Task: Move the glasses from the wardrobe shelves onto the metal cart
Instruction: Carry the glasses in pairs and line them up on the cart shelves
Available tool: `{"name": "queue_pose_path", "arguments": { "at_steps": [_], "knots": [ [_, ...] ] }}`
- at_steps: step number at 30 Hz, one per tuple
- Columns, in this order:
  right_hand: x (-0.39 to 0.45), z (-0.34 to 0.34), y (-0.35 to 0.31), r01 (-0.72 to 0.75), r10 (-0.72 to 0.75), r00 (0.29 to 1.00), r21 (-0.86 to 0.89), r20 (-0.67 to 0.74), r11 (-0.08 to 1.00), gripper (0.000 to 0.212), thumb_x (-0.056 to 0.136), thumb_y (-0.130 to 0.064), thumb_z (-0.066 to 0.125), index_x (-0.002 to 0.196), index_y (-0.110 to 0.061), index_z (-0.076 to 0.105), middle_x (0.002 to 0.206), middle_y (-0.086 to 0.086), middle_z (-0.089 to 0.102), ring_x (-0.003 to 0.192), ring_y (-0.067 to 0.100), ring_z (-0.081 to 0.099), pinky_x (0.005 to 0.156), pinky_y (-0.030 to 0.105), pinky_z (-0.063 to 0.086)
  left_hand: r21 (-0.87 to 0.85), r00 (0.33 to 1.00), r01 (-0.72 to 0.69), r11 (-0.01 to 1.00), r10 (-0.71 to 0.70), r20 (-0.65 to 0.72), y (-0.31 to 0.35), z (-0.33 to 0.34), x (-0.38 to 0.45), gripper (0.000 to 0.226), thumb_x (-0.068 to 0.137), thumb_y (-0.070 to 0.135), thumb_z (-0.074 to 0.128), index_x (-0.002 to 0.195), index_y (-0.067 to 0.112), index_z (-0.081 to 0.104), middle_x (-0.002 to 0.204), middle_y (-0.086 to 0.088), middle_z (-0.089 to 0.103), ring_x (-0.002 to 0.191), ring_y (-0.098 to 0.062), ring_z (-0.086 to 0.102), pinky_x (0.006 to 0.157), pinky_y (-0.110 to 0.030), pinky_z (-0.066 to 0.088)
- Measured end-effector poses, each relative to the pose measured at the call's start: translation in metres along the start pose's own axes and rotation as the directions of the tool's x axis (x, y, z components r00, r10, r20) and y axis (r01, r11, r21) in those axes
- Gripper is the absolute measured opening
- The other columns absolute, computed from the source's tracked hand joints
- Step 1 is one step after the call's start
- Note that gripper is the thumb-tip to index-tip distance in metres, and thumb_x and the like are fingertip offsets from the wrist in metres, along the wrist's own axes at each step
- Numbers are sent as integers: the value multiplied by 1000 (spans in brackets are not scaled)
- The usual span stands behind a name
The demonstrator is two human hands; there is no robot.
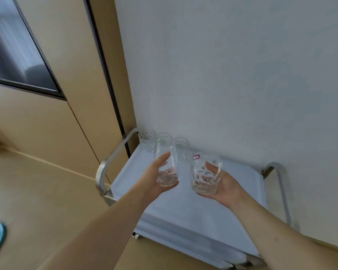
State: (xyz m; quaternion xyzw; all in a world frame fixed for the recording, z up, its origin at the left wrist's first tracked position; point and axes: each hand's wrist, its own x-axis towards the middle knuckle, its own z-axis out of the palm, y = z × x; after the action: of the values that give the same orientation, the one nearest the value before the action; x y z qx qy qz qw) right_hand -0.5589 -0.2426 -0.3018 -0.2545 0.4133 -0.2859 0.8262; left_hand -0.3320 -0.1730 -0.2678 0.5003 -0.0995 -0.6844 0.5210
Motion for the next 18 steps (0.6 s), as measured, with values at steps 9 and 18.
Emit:
{"name": "queue_pose_path", "arguments": {
  "at_steps": [9,18],
  "knots": [
    [8,-14,31,-80,94,969,67,-228,994,15,81,-29,76,80,-14,71,86,5,65,82,27,63,85,43,52,70,986,164,984,-164,-6,-21,-27,52,59,74,41,88,115,8,62,116,-14,61,82,-29,64,91,-48,58],
    [73,-44,5,27,-38,998,-195,-58,980,49,61,-27,93,104,-15,72,97,9,65,79,24,66,78,38,54,333,983,80,939,-20,-181,-5,-27,98,84,51,44,90,125,28,53,122,-3,62,109,-22,61,79,-34,50]
  ]
}}
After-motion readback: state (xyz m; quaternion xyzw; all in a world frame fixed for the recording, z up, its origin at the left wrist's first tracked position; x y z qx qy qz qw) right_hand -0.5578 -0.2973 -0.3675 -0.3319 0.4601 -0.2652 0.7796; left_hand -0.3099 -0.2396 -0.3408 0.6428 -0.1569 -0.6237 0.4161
